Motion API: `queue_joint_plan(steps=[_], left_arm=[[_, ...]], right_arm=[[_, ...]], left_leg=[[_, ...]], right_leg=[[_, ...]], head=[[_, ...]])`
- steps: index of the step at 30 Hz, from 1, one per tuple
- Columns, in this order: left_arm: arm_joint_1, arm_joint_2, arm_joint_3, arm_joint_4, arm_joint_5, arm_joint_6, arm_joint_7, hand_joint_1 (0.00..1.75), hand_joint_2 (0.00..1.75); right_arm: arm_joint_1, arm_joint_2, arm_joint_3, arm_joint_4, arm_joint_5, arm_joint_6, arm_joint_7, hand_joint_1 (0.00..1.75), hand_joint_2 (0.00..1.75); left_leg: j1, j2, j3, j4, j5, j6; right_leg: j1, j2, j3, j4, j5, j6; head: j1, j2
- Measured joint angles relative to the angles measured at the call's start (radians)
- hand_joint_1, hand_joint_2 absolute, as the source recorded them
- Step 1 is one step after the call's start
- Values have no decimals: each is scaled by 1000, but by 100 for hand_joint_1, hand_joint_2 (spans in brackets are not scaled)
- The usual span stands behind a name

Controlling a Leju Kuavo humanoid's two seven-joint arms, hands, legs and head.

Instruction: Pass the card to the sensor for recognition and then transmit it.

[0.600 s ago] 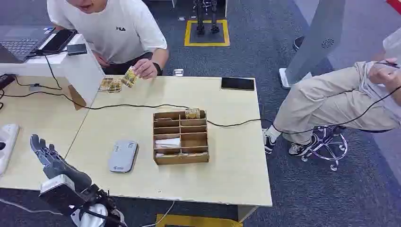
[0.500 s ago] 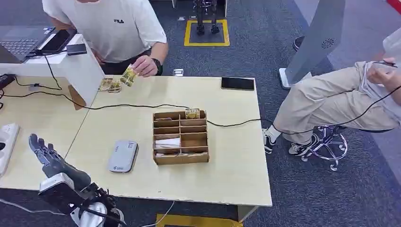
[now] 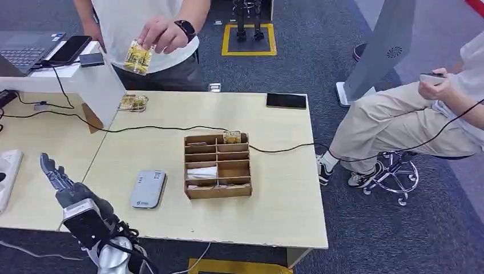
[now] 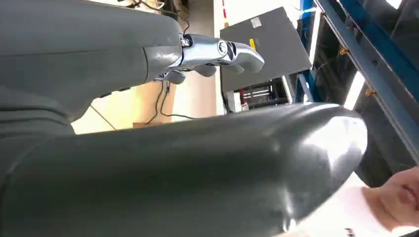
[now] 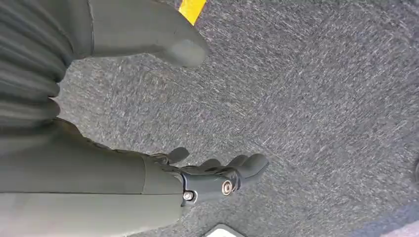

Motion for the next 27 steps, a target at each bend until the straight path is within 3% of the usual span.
queue_joint_plan(steps=[4, 5, 9, 13, 20, 27], left_arm=[[-36, 2, 3, 46, -90, 0, 69, 0, 0], [-43, 3, 5, 55, -106, 0, 81, 0, 175], [-83, 3, 25, 93, -178, 1, 114, 0, 175], [-130, 3, 70, 129, -220, 3, 107, 0, 175], [-229, -10, 232, 160, -384, 3, -2, 0, 175], [-289, -30, 379, 152, -549, 5, -16, 0, 175]], right_arm=[[-1, 0, 12, -1, 16, 4, 4, 0, 175], [-1, -1, 13, -1, 18, 4, 5, 0, 175], [-2, -1, 19, -1, 29, 12, 6, 0, 175], [-3, -3, 24, 0, 40, 23, 5, 0, 175], [-1, -12, 33, 24, 70, 28, -26, 0, 175], [13, -24, 42, 70, 72, 27, -60, 0, 175]], left_leg=[[0, 0, 0, 0, 0, 0], [0, 0, 0, 0, 0, 0], [0, 0, 0, 0, 0, 0], [0, 0, 0, 0, 0, 0], [0, 0, -1, 0, 0, 0], [0, -1, -2, 0, 0, 0]], right_leg=[[0, 0, 0, 0, 0, 0], [0, 0, 0, 0, 0, 0], [0, 0, 0, 0, 0, 0], [0, 0, 0, 0, 0, 0], [0, 0, 1, 1, 0, 0], [0, -1, 1, 1, 0, 0]], head=[[0, 0], [0, 0], [0, 0], [0, 0], [0, 0], [0, 0]])
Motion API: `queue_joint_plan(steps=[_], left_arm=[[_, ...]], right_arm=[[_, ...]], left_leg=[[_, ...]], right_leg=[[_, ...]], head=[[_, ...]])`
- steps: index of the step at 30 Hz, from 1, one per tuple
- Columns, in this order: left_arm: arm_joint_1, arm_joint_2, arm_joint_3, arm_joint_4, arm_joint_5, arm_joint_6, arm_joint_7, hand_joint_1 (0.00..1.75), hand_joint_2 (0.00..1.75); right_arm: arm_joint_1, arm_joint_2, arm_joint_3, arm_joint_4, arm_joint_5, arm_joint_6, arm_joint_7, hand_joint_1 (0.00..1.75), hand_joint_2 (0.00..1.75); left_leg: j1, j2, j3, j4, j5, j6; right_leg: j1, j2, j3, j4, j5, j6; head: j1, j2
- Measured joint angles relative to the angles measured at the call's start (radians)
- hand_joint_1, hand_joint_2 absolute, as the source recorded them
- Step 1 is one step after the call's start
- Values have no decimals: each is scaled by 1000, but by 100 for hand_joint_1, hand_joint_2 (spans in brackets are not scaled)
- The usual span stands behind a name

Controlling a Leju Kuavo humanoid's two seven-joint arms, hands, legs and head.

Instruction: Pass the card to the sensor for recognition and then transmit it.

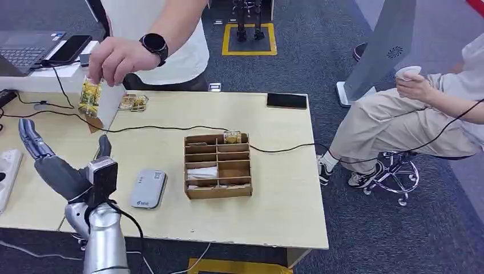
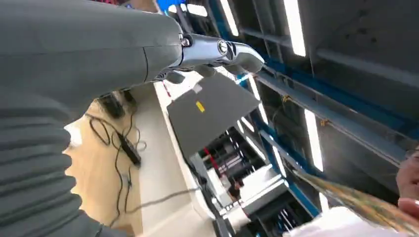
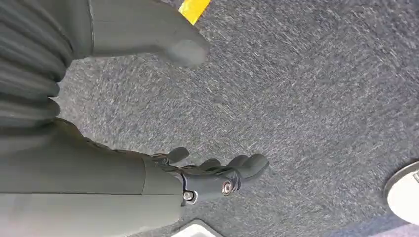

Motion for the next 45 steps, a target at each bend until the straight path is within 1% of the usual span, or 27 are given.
queue_joint_plan(steps=[2, 7, 16, 17, 18, 21, 25, 26, 29, 38, 45], left_arm=[[-11, -5, 27, -8, -25, 0, 0, 0, 175], [-24, -8, 62, -34, -94, 0, 0, 0, 175], [-28, -12, 79, -51, -104, 0, 0, 0, 175], [-28, -12, 79, -51, -104, 0, 0, 54, 175], [-28, -12, 79, -51, -101, 0, 0, 98, 175], [-28, -13, 79, -51, -65, 0, 0, 98, 175], [-28, -13, 79, -51, -55, 0, 0, 98, 175], [-28, -13, 79, -51, -54, 0, 0, 175, 175], [-28, -13, 79, -51, -51, 0, 0, 175, 175], [-28, -13, 79, -53, 8, 0, 0, 175, 175], [-28, -15, 79, -79, 26, 0, -1, 175, 175]], right_arm=[[3, -2, 3, 11, 0, 0, -6, 0, 175], [7, -5, 10, 32, 12, -1, -16, 0, 175], [9, -8, 13, 50, 14, -4, -17, 0, 175], [9, -9, 13, 51, 14, -4, -17, 0, 175], [9, -9, 13, 53, 14, -4, -18, 0, 175], [9, -9, 13, 55, 12, -6, -22, 0, 175], [9, -9, 13, 58, 11, -6, -27, 0, 175], [9, -9, 13, 58, 11, -6, -27, 0, 175], [9, -9, 13, 59, 11, -6, -27, 0, 175], [9, -10, 14, 64, 12, -19, -32, 0, 175], [8, -11, 14, 72, 12, -20, -39, 0, 175]], left_leg=[[0, 0, 0, 0, 0, 0], [0, 0, 0, 0, 0, 0], [0, -1, 0, 0, 0, 0], [0, -1, 0, 0, 0, 0], [0, -1, 0, 0, 0, 0], [0, -1, 0, 0, 0, 0], [0, -1, 0, 0, 0, 0], [0, -1, 0, 0, 0, 0], [0, -1, 0, 0, 0, 0], [0, -1, 0, 0, 0, 0], [0, -1, 0, 0, 0, 0]], right_leg=[[0, 0, 0, 0, 0, 0], [0, -1, 0, 0, 0, 0], [0, -1, 0, 0, 0, 0], [0, -1, 0, 0, 0, 0], [0, -1, 0, 0, 0, 0], [0, -1, 0, 0, 0, 0], [0, -1, 0, 0, 0, 0], [0, -1, 0, 0, 0, 0], [0, -1, 0, 0, 0, 0], [0, -1, 0, 0, 0, 0], [0, -1, 0, 0, 0, 0]], head=[[0, 0], [0, 0], [0, 0], [0, 0], [0, 0], [0, 0], [0, 0], [0, 0], [0, 0], [0, 0], [0, 0]])
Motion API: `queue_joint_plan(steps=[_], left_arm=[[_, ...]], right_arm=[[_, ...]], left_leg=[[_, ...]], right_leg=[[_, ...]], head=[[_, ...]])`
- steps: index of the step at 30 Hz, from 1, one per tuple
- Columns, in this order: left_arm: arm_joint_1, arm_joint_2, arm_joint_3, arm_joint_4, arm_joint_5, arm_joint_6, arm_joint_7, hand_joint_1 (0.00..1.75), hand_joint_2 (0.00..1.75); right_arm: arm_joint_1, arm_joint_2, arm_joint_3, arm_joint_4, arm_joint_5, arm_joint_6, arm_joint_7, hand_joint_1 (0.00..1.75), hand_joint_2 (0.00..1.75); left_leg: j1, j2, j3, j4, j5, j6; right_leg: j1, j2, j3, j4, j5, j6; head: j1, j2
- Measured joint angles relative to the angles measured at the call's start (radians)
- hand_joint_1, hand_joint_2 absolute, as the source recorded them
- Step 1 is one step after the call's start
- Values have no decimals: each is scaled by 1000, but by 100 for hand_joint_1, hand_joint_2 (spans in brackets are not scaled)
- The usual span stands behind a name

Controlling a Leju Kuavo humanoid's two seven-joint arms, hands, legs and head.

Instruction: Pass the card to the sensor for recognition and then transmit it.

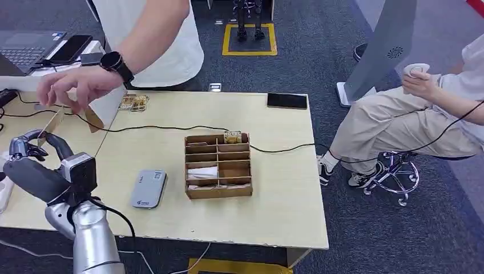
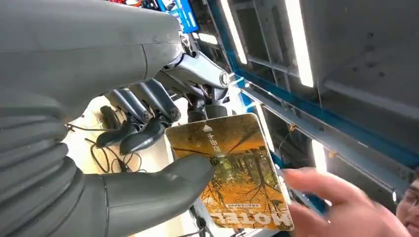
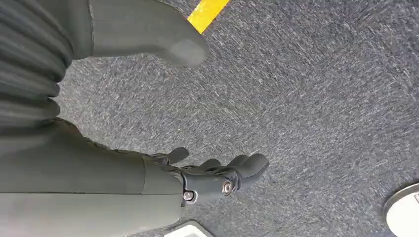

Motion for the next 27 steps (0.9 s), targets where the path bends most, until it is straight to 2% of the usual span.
queue_joint_plan(steps=[8, 15, 18, 23, 27], left_arm=[[0, 0, 0, -18, -7, 0, 0, 175, 175], [3, 0, 5, -18, -139, 0, 2, 175, 175], [13, 0, 14, -18, -218, 0, 36, 175, 175], [50, 1, 6, -48, -430, 0, 189, 175, 175], [114, 17, -36, -82, -558, 0, 255, 175, 175]], right_arm=[[-1, -1, 0, 8, -2, 0, -6, 0, 175], [-1, -2, 0, 15, -3, 3, -6, 0, 175], [-1, -2, 0, 17, -9, 5, -6, 0, 175], [-1, -2, 0, 16, -15, 8, -3, 0, 175], [3, -2, 14, 15, -36, 5, 13, 0, 175]], left_leg=[[0, 0, 0, 0, 0, 0], [0, 0, -1, 0, 0, 0], [0, -1, -1, 0, 0, 0], [0, -2, -1, 0, 0, 0], [0, -3, -2, 0, 0, 0]], right_leg=[[0, 0, 0, 0, 0, 0], [0, 0, 0, 0, 0, 0], [0, -1, 0, 0, 0, 0], [0, -2, 0, 0, 0, 0], [0, -3, -1, 0, 0, 0]], head=[[0, 0], [0, 0], [0, 0], [0, 0], [-1, 0]])
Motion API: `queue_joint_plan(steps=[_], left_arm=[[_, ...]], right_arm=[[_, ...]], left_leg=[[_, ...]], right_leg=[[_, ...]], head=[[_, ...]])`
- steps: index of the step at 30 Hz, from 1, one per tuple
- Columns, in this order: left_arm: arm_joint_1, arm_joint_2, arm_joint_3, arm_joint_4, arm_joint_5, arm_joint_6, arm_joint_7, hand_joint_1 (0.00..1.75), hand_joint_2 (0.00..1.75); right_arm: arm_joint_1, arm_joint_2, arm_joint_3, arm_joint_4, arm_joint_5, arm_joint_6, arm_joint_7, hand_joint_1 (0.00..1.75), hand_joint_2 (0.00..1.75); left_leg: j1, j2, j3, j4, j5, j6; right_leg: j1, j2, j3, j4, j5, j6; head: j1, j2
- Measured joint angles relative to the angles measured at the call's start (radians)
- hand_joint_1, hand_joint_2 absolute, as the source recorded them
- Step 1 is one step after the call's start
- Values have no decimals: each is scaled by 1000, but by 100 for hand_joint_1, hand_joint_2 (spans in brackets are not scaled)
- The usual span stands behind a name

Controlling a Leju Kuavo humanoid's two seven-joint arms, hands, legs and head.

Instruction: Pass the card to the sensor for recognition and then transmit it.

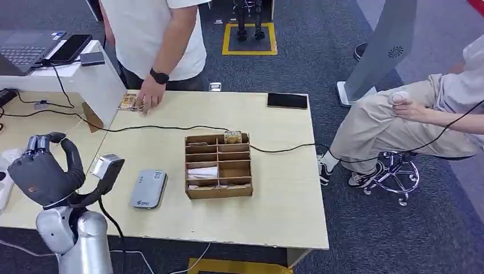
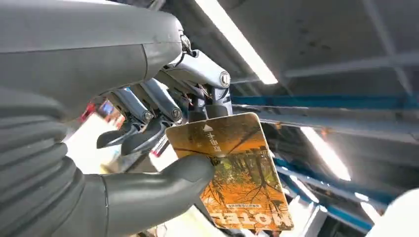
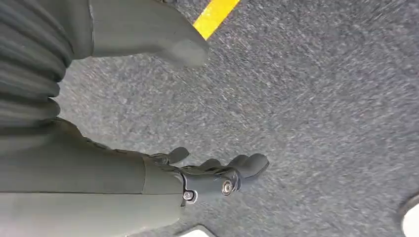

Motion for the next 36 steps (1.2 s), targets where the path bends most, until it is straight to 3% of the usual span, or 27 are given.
queue_joint_plan(steps=[4, 10, 13, 18, 30, 36], left_arm=[[11, 4, -37, -3, -123, 0, 52, 175, 175], [54, 13, -90, -3, -198, 0, 92, 175, 175], [91, 22, -147, -3, -228, 0, 180, 175, 175], [129, 25, -196, 0, -226, 0, 167, 175, 175], [161, 25, -220, 53, -230, 0, 133, 175, 175], [162, 28, -256, 92, -234, 0, 201, 175, 175]], right_arm=[[-1, 0, 11, 0, 0, 0, -3, 0, 175], [-1, 0, 11, -2, 1, -1, -6, 0, 175], [0, 0, 11, -2, 5, -1, -6, 0, 175], [2, 0, 11, -10, 6, -1, -6, 0, 175], [9, 2, 11, -27, 23, 0, 2, 0, 175], [9, 4, 11, -34, 23, 0, 3, 0, 175]], left_leg=[[0, -2, -1, 0, 0, 0], [0, -2, 0, 0, 1, 1], [0, -2, 0, 0, 0, 1], [0, -2, -1, 0, 0, 1], [0, -2, 0, 0, 0, 1], [0, -2, 0, 0, 0, 1]], right_leg=[[0, -3, 1, 0, 0, 0], [0, -3, 1, 0, 0, 0], [0, -2, 0, 0, 0, 0], [0, -2, 0, 0, 0, 0], [0, -2, 0, 0, 0, 0], [0, -2, 0, 0, 0, 0]], head=[[0, 0], [0, 0], [0, 0], [0, 0], [0, 0], [0, 0]])
